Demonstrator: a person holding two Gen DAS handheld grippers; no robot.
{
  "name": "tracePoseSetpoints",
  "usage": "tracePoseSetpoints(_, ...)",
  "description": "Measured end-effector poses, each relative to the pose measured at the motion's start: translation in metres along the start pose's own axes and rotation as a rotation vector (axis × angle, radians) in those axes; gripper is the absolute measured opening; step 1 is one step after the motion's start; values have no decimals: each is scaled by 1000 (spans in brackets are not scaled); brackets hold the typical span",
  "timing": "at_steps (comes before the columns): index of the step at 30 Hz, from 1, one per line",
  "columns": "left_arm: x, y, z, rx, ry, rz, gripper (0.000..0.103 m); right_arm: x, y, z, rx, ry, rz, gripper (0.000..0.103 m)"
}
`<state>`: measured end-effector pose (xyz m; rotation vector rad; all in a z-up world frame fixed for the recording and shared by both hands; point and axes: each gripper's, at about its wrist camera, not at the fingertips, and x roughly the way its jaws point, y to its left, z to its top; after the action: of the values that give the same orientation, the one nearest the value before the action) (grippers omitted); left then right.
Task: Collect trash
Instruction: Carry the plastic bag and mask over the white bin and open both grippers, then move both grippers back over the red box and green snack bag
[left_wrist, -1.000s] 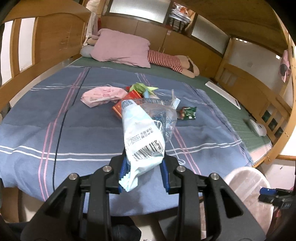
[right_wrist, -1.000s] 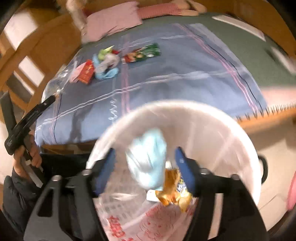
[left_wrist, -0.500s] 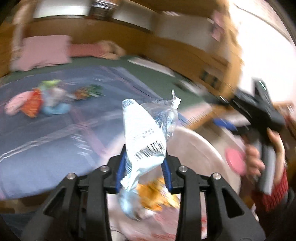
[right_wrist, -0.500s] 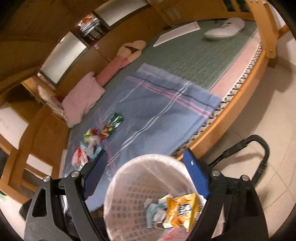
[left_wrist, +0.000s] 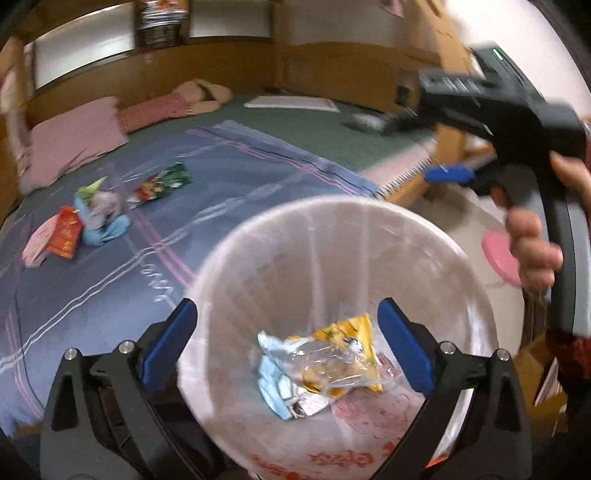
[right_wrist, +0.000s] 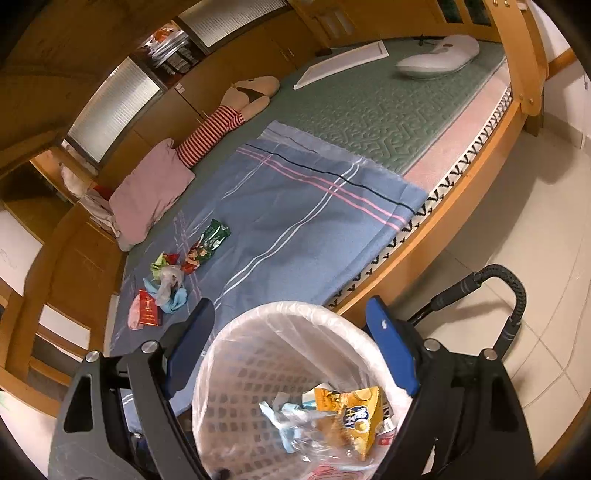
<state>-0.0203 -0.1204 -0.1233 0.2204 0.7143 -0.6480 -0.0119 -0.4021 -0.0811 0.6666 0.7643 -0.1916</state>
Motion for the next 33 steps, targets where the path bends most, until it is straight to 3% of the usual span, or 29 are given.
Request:
tracePoseSetpoints(5,-13,35,6,-119,-51,125,98,4,7,-4,-29,14,-2,83)
tracePoseSetpoints(12,-24,92,10,-229,-61,297,98,10,16,-5,-57,37,-10,83)
tracePoseSetpoints(16,-25,140,13,-310,-24,399,99,17,28,-2,-85,63,-6,83)
tracePoseSetpoints(19,-20,193,16,-427,35,482,99,20,42,1,-119,70,10,83)
tracePoseSetpoints(23,-12,257,9,-637,43,520,99,36,57,4,-168,119,6,83)
tracePoseSetpoints(26,5,298,6,-794,0,495,99,55,71,11,-200,164,-22,83)
tracePoseSetpoints(29,29,322,11,-831,5,490,99,80,95,19,-237,214,-29,83)
tracePoseSetpoints(33,59,339,24,-799,-6,485,99,116,127,24,-281,296,26,83)
